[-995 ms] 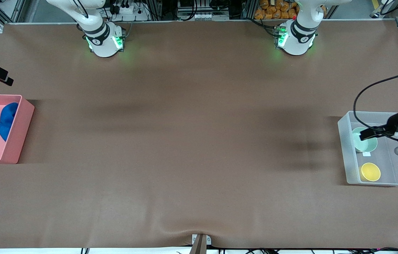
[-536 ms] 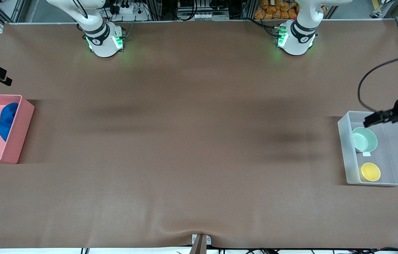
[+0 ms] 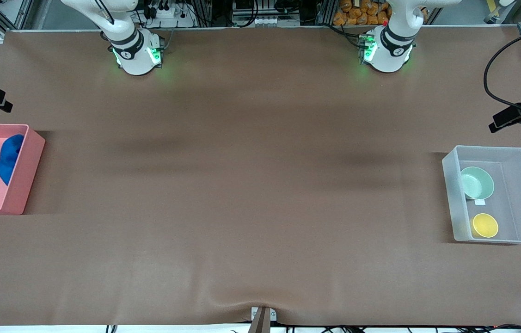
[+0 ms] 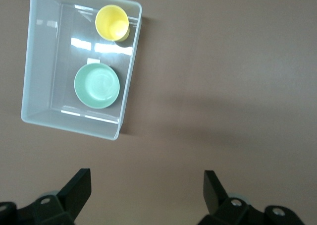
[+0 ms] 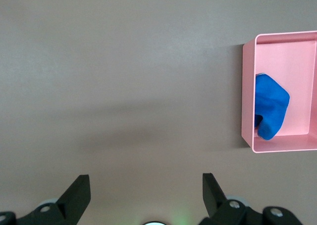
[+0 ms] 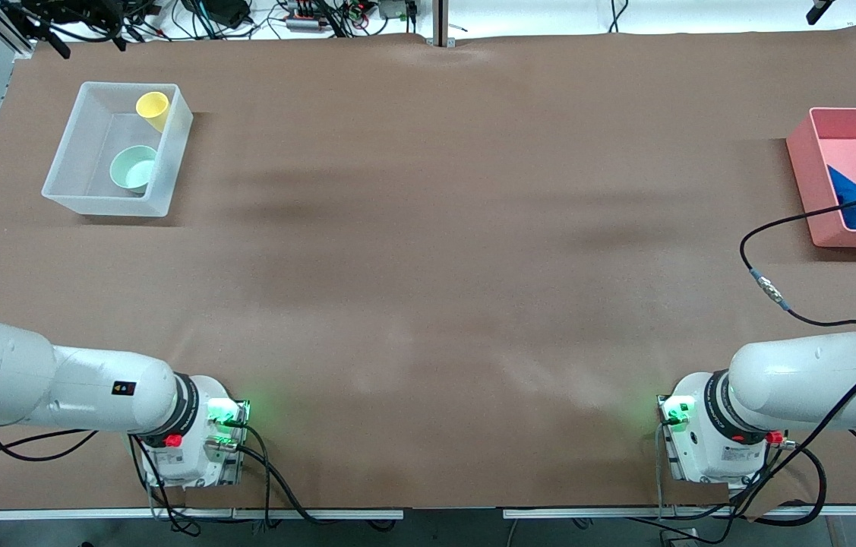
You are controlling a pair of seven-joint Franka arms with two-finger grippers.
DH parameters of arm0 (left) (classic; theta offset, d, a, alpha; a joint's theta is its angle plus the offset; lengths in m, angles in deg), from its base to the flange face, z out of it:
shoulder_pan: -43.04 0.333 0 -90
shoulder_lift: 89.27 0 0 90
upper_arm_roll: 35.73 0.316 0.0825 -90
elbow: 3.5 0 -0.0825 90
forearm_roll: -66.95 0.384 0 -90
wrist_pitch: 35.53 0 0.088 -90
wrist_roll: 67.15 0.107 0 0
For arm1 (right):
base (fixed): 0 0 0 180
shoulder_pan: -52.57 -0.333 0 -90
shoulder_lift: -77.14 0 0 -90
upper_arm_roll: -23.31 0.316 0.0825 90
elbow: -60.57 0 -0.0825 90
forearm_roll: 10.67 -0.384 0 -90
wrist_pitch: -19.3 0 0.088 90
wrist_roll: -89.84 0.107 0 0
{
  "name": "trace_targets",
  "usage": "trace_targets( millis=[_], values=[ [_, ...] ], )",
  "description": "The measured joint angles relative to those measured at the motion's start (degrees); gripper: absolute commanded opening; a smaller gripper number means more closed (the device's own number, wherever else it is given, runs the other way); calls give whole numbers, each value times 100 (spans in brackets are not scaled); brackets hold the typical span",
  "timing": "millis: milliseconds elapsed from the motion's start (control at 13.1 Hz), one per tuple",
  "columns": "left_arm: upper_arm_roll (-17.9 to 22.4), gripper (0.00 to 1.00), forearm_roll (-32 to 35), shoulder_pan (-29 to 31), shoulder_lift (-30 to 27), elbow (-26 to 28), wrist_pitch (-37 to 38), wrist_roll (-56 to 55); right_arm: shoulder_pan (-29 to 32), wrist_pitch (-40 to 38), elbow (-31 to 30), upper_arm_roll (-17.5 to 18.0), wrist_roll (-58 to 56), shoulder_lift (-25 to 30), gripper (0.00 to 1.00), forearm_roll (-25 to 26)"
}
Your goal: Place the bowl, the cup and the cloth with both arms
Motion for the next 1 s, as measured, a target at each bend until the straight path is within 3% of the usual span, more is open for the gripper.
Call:
trace_targets(
  millis=[306,995],
  values=[
    [-33,100,-1,-140,446,-749,24,1,0,16,178,17,0,-1,100,0],
    [-62,100,-181,-177,451,-828,75,19,28,39,205,36,-25,-60,100,9]
  ],
)
